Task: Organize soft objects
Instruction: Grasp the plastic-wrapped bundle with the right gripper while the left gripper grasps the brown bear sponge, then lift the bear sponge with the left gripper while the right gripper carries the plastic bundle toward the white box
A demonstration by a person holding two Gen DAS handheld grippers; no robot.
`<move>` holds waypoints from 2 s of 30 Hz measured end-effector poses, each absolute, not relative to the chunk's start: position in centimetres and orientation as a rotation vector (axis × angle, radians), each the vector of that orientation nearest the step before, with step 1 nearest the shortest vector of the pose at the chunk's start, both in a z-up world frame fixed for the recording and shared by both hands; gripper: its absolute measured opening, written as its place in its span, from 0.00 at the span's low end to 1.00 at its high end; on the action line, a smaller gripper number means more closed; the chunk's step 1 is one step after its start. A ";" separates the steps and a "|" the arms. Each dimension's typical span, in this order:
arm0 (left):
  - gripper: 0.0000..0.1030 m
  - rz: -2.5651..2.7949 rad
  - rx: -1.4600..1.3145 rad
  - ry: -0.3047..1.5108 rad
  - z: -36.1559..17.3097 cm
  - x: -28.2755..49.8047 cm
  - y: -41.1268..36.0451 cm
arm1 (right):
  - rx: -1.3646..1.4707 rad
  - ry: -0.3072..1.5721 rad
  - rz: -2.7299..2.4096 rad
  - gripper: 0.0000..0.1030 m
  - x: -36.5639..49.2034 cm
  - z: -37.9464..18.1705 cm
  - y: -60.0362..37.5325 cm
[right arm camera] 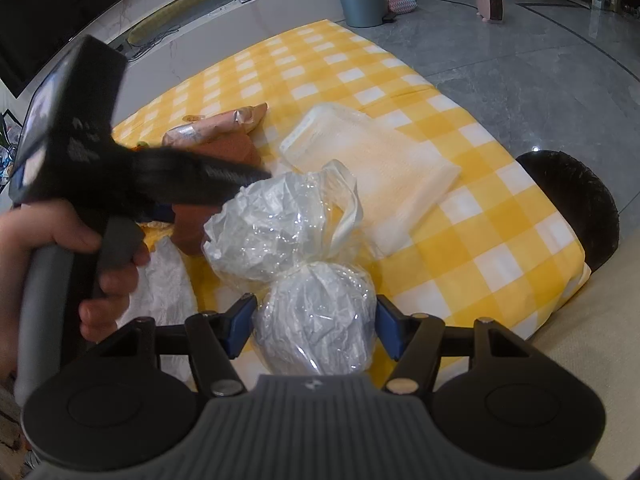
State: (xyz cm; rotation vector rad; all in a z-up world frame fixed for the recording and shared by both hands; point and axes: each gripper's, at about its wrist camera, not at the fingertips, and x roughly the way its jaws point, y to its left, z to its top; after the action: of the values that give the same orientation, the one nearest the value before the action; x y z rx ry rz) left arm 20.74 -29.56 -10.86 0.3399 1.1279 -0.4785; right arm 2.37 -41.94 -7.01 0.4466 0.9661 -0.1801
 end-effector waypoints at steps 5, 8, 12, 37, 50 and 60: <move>0.82 -0.483 0.317 1.118 -10.5 20.3 -29.2 | 0.450 0.963 -0.169 0.61 2.3 -7.0 -42.0; 0.81 -0.497 0.286 1.133 -10.0 20.5 -28.6 | 0.450 0.965 -0.164 0.61 2.5 -7.1 -42.0; 0.81 -0.524 0.243 1.121 -8.3 19.9 -27.6 | 0.454 0.965 -0.167 0.61 2.5 -7.1 -42.1; 0.81 -0.647 -0.012 0.733 2.8 13.3 -18.7 | 0.494 0.898 -0.118 0.61 1.4 -6.3 -42.4; 0.81 -0.436 -0.021 0.644 7.9 9.8 -10.3 | 0.492 0.719 -0.043 0.60 -0.9 -1.7 -41.1; 0.81 -0.334 -0.261 0.535 8.9 6.2 0.2 | 0.447 0.566 0.137 0.61 -2.1 4.9 -34.9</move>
State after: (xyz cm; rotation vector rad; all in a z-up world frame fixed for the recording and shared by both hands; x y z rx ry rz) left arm 6.25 0.16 8.89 -0.2609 0.5351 -0.3341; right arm -2.05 -34.94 4.90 0.4468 0.5658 0.1373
